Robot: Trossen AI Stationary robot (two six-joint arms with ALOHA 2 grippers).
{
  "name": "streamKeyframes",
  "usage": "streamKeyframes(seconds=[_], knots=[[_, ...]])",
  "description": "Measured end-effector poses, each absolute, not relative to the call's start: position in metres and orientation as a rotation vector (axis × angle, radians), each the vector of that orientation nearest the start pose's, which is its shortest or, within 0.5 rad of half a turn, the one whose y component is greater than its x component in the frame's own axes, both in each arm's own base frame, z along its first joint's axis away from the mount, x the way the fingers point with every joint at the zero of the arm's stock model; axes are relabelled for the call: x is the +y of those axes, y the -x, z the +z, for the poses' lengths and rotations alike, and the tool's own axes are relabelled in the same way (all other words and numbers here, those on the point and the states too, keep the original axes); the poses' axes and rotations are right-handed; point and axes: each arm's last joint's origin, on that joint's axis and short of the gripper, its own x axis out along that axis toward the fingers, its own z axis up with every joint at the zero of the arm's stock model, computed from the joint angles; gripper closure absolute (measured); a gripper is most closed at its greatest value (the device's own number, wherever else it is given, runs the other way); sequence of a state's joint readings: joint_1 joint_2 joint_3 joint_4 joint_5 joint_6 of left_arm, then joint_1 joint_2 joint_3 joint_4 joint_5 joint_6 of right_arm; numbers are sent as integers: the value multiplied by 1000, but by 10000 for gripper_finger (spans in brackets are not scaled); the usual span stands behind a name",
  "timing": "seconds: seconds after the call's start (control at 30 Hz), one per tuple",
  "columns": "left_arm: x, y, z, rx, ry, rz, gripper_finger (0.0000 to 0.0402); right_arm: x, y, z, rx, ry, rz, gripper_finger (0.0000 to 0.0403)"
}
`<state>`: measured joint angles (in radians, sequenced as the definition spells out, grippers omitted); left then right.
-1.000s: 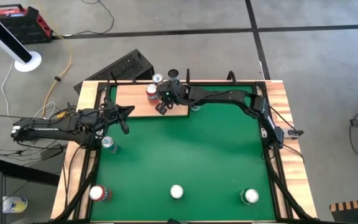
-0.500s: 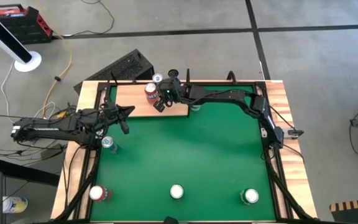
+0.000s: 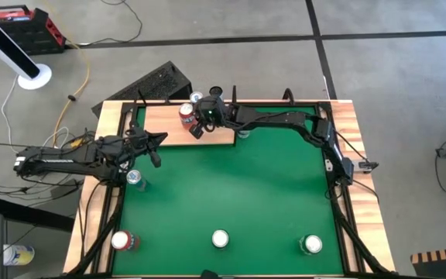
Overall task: Place canned beverage on shelf
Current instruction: Put the top red soda can on the shelf
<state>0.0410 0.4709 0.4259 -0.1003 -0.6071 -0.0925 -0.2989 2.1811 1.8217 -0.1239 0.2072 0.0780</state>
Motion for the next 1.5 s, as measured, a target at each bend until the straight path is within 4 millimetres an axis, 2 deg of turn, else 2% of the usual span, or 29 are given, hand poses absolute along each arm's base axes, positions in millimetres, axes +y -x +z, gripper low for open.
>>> streamKeyframes(seconds=[0.3, 0.4, 0.53, 0.67, 0.83, 1.1, 1.27, 1.5], knots=[[22, -121, 256, 143, 39, 655, 402, -153, -479, 246, 527, -52, -474, 386], [22, -123, 256, 147, 37, 656, 402, -149, -470, 260, 566, -33, -463, 386], [24, -136, 254, 144, 40, 656, 401, -138, -450, 291, 608, 9, -441, 385], [33, -163, 247, 169, 0, 628, 402, -130, -421, 329, 636, 45, -427, 385], [52, -192, 233, 217, -24, 678, 402, -118, -366, 386, 647, 61, -431, 385], [69, -244, 242, 324, -82, 627, 402, -97, -279, 441, 675, 42, -520, 384], [77, -267, 239, 394, -111, 649, 402, -82, -239, 450, 648, 34, -604, 383], [92, -285, 228, 472, -120, 685, 402, -75, -205, 433, 607, -26, -645, 383]])
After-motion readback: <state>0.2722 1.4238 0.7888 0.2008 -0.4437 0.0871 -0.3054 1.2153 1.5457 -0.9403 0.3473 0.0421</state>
